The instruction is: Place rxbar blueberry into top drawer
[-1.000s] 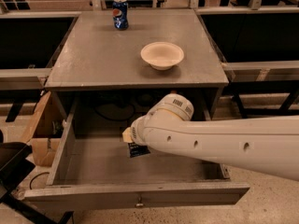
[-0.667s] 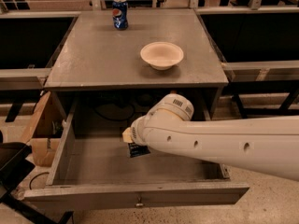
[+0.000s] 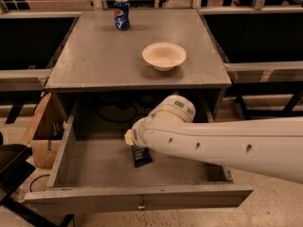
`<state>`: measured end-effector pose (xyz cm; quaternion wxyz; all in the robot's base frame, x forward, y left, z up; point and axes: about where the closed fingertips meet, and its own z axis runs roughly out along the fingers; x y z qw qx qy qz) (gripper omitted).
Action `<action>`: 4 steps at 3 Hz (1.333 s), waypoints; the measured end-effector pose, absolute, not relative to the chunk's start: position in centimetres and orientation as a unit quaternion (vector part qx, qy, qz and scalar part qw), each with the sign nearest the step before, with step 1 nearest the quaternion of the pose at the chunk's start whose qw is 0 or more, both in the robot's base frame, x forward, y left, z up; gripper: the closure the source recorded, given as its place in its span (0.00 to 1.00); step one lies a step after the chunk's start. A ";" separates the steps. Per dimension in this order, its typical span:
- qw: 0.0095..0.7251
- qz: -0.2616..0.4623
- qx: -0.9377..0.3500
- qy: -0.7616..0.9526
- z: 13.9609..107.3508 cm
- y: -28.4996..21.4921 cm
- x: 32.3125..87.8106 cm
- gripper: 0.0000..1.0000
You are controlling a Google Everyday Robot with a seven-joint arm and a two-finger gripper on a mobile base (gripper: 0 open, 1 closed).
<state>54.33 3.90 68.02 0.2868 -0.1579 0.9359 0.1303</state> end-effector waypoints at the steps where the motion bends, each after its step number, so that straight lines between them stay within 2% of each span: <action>1: 0.287 0.130 -0.158 0.936 68.0 3.9 54.3 0.00; 3: 0.290 0.134 -0.177 0.931 69.2 4.2 54.1 0.00; 4: 0.302 0.143 -0.186 0.924 74.9 4.4 53.9 0.00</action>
Offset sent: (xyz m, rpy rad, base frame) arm 0.0000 0.0000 0.0000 0.0000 0.0000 0.0000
